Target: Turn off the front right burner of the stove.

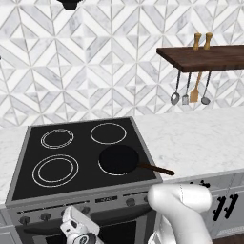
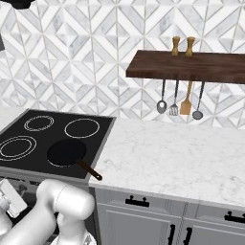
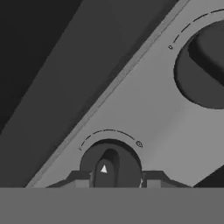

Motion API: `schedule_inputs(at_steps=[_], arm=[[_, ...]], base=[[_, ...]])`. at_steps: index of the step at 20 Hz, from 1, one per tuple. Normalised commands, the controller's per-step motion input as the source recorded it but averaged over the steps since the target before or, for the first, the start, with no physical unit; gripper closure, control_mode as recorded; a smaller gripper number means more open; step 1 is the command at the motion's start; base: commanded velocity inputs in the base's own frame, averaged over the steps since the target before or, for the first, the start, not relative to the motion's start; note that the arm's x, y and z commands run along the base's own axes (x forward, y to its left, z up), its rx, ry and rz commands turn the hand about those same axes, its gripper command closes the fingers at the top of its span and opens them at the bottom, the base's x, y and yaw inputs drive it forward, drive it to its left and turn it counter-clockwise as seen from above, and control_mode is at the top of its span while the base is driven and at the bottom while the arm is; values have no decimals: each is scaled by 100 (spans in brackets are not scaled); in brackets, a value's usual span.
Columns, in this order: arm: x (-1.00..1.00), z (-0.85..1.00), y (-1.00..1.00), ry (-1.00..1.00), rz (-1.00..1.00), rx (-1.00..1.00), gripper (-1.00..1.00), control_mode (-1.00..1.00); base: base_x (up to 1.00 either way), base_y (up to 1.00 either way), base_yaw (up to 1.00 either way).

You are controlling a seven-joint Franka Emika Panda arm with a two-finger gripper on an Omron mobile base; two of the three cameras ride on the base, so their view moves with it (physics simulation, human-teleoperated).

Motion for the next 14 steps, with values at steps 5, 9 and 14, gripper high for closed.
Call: schedule_inputs(at_steps=[5,9,14], arm=[[-5,21,-29,1,-16,73,100,-100],[-4,24,-27,1,-15,75,100,-100],[-4,21,-24,2,-16,75,100,-100]], base=[[0,0,0],[0,0,0],[0,0,0]])
